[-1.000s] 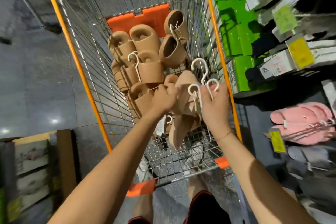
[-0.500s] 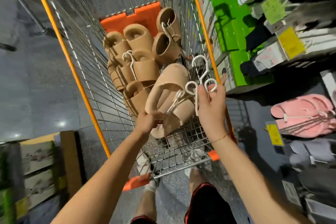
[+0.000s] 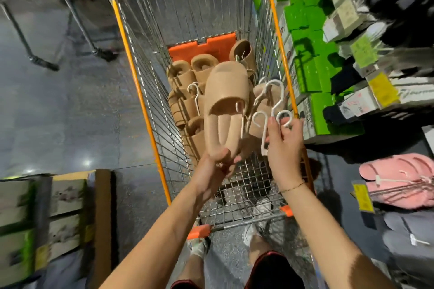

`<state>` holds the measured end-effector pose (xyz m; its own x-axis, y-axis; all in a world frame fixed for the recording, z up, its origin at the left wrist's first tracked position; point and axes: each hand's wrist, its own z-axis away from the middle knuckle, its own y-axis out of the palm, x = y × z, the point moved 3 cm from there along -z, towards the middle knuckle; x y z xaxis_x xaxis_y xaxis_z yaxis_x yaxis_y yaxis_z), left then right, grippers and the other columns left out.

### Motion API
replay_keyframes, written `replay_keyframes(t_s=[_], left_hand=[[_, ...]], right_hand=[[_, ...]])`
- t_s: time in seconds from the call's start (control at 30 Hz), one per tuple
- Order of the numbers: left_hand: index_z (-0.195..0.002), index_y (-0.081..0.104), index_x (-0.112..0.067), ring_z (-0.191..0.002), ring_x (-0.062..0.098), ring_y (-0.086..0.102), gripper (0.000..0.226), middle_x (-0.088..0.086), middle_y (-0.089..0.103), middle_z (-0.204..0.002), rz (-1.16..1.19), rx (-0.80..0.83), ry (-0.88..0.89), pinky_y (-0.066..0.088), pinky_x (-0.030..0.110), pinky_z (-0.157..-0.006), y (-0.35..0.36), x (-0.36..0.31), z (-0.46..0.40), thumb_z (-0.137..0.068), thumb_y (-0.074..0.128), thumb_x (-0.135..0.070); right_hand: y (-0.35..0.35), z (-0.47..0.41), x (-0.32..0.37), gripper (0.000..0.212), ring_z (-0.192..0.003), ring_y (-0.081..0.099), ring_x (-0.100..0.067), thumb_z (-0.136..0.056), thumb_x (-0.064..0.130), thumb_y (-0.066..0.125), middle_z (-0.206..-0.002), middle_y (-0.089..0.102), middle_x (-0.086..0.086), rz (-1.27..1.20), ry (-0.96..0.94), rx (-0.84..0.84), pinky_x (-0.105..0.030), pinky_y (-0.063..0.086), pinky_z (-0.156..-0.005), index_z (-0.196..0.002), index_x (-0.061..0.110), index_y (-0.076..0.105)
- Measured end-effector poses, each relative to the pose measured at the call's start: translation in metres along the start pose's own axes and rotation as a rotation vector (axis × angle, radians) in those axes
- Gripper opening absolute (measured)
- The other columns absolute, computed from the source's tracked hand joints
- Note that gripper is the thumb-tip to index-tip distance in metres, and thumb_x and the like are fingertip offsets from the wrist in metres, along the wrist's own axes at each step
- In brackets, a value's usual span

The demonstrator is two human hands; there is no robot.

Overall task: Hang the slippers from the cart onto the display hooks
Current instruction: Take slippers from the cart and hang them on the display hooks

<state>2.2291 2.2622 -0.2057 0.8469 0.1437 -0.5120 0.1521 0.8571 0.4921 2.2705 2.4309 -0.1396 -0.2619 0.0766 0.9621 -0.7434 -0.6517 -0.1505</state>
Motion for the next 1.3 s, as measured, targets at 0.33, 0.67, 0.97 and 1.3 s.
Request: replay_keyframes(t_s=[0.33, 0.67, 0.97, 1.3], left_hand=[[-0.144, 0.040, -0.007, -0.102, 0.025, 0.068, 0.064, 0.026, 0.063, -0.130, 0.182, -0.105, -0.117, 0.052, 0.023, -0.061, -0.025, 0.054, 0.025, -0.088, 0.069, -0.014], [-0.140, 0.050, -0.001, -0.085, 0.018, 0.067, 0.052, 0.018, 0.069, -0.118, 0.203, -0.113, 0.130, 0.048, 0.020, -0.056, -0.040, -0.015, 0.052, -0.090, 0.058, -0.012], [-0.140, 0.048, 0.006, -0.081, 0.020, 0.066, 0.047, 0.018, 0.067, -0.107, 0.141, 0.044, 0.355, 0.053, 0.023, -0.065, -0.008, -0.095, 0.107, -0.094, 0.052, -0.006], [-0.140, 0.047, 0.002, -0.088, 0.029, 0.061, 0.084, 0.030, 0.064, -0.121, 0.005, 0.234, 0.305, 0.049, 0.033, -0.073, 0.049, -0.128, 0.167, -0.071, 0.086, -0.027]], right_hand=[[-0.004, 0.007, -0.034, 0.020, -0.092, 0.063, -0.028, -0.093, 0.038, 0.057, -0.103, 0.062, -0.008, 0.264, 0.149, 0.041, -0.044, 0.052, -0.077, -0.101, 0.042, 0.039], [0.015, 0.034, -0.074, 0.060, -0.115, 0.055, -0.034, -0.101, 0.012, 0.047, -0.140, 0.048, -0.018, 0.538, 0.469, 0.126, -0.037, 0.045, -0.092, -0.153, 0.007, 0.017], [0.058, 0.026, 0.015, 0.056, -0.132, 0.045, -0.021, -0.102, 0.013, 0.048, -0.148, 0.043, -0.004, 0.365, 0.320, 0.191, -0.040, 0.039, -0.106, -0.152, 0.011, 0.024], [0.007, 0.064, 0.305, 0.025, -0.100, 0.050, -0.009, -0.091, 0.010, 0.064, -0.108, 0.055, -0.007, 0.342, -0.958, -0.107, -0.020, 0.041, -0.089, -0.116, 0.005, 0.067]])
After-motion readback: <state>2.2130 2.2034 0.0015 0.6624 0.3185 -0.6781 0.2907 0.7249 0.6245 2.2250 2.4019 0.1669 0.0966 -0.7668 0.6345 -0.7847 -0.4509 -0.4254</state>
